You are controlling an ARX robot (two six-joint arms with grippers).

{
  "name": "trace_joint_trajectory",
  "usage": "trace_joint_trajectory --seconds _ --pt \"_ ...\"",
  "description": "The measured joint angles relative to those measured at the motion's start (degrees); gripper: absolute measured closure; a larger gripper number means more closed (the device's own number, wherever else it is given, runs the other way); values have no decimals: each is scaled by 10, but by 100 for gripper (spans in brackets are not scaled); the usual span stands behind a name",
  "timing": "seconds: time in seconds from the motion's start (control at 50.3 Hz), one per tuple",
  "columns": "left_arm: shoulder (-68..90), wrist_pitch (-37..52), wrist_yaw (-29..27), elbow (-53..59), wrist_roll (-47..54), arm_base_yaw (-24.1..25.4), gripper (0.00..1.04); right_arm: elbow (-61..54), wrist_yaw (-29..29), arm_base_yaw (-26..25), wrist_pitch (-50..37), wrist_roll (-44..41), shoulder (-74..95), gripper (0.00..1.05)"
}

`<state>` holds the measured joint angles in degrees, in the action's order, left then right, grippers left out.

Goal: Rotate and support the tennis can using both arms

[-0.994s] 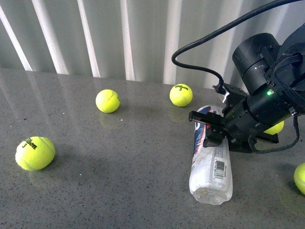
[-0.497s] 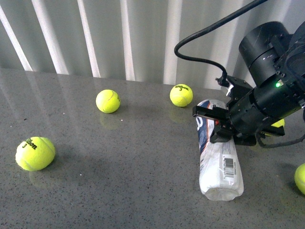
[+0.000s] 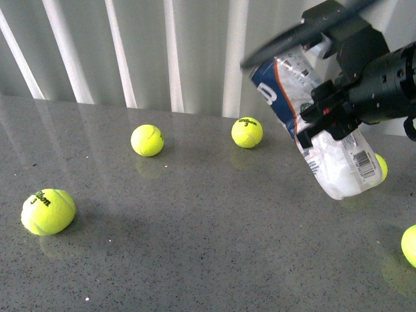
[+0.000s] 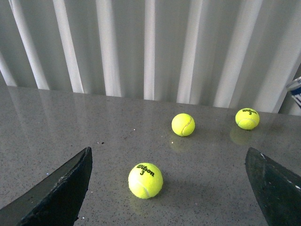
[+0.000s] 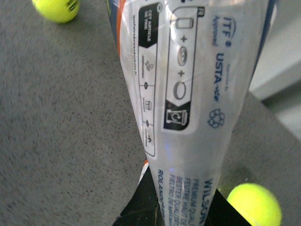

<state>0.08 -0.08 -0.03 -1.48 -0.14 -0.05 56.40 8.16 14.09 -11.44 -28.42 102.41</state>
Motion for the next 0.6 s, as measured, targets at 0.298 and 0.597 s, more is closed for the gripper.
trace_joint_trajectory --seconds 0.298,0.597 --pt "0 0 0 0 0 0 7 -86 10 21 -86 -346 40 99" --pt "0 0 0 0 0 0 7 -83 14 69 -149 -447 103 99"
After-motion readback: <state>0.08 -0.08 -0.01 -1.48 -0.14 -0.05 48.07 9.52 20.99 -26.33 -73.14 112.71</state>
